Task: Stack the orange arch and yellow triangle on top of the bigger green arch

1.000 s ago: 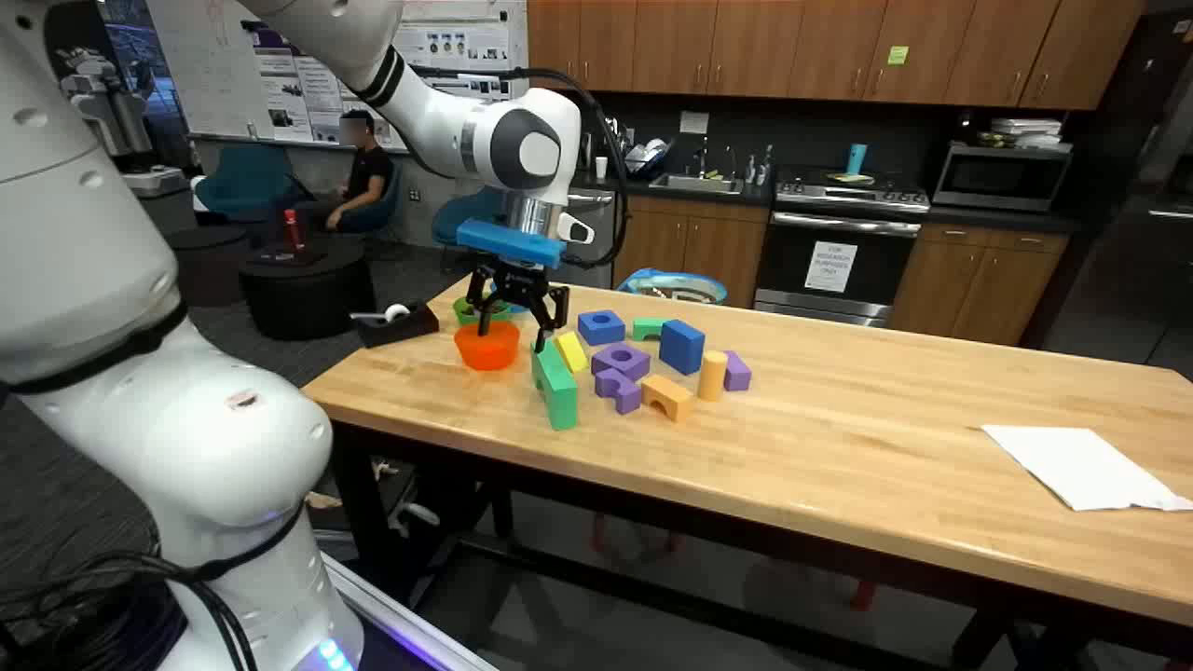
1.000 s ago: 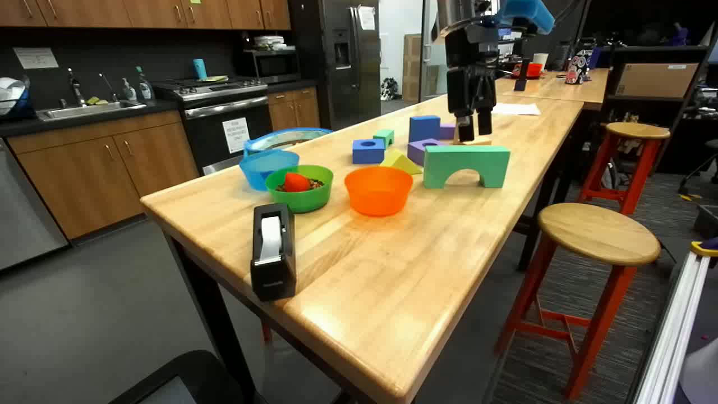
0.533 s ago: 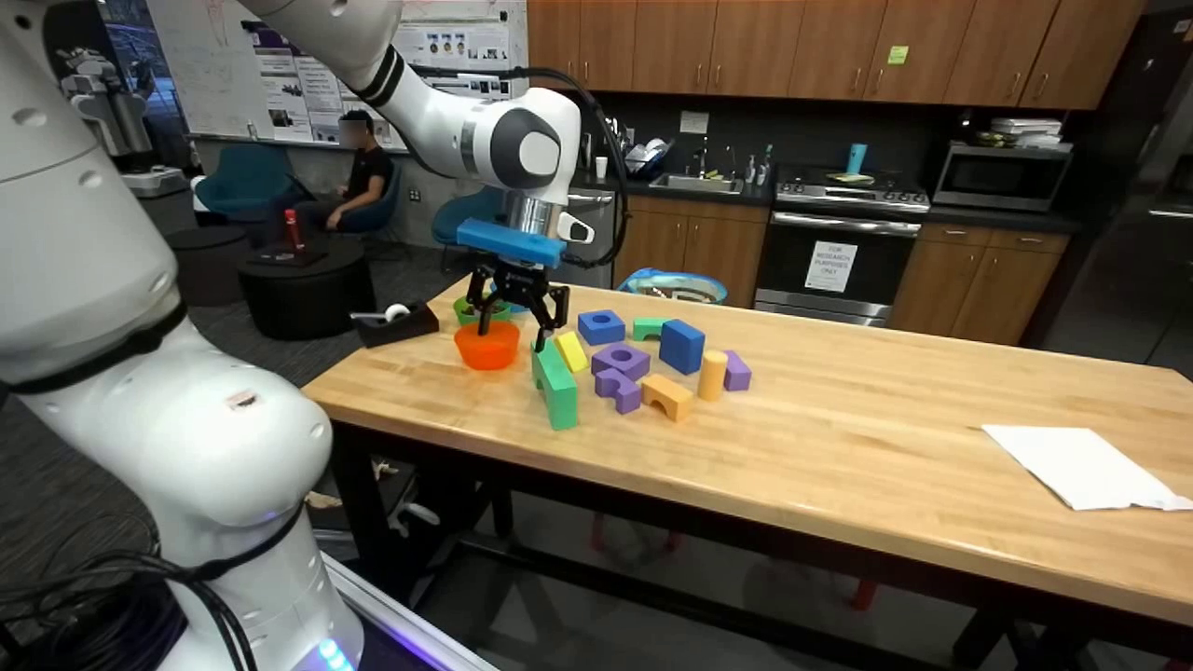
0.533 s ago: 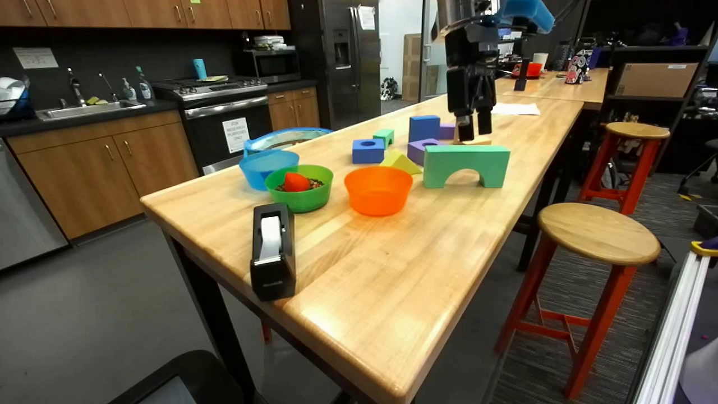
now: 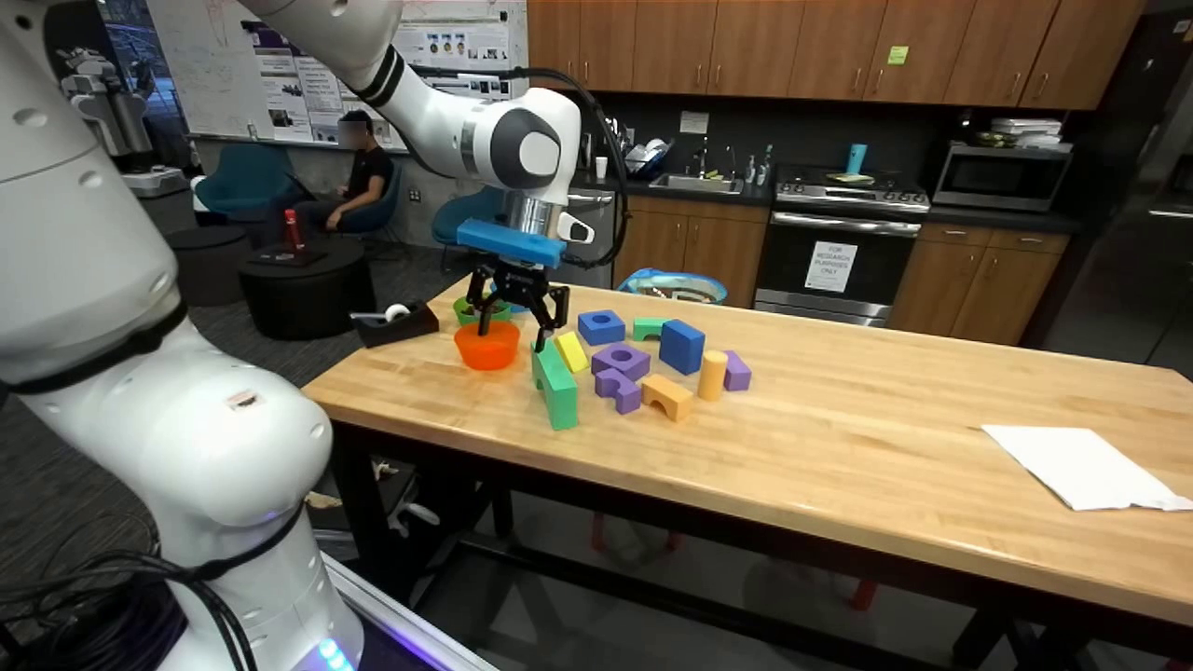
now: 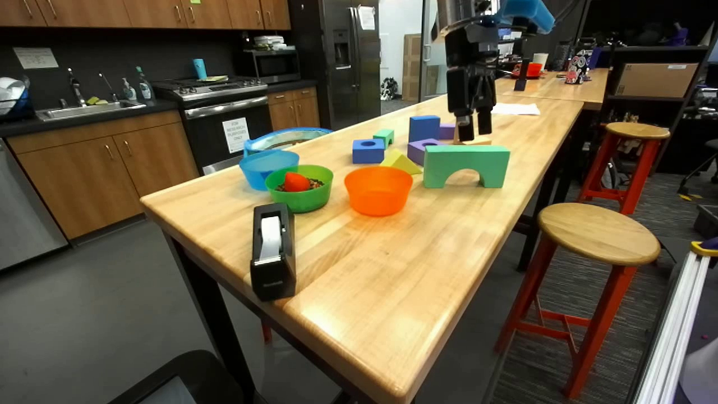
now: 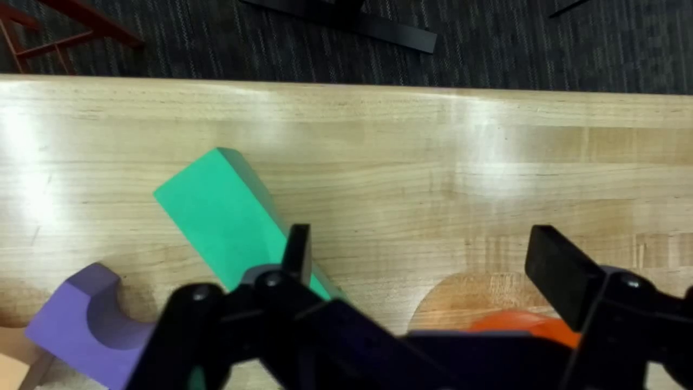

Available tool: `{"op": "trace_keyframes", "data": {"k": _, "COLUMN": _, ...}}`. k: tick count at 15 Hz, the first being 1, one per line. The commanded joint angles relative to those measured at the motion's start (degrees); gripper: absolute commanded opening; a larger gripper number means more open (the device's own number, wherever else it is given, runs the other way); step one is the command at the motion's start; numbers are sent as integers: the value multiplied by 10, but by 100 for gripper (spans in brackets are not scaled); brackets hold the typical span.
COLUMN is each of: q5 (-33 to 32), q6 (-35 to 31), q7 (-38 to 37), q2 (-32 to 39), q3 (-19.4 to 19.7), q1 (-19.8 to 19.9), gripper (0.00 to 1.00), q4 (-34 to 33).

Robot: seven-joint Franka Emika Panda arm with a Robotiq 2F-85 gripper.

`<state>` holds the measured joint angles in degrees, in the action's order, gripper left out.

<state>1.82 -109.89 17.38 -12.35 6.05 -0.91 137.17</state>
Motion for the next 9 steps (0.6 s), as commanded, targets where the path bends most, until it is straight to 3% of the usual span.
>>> {"op": "trace_keyframes", "data": {"k": 1, "q5": -20, "q6": -19, "q7": 21, "q2": -14, "q3": -11, "q1": 6, "gripper": 100, "q4": 12}}
{"op": "trace_keyframes", "data": {"k": 6, "q5": -99, "q6": -114, "q7": 111, "q2": -28, "q3": -12, "q1": 5, "gripper": 100, "q4": 45}}
{"op": "trace_keyframes", "data": {"k": 9, "q5": -88, "q6": -176, "q7": 144, "q2": -32, "q3": -3, "q1": 5, "gripper": 100, "q4": 71}}
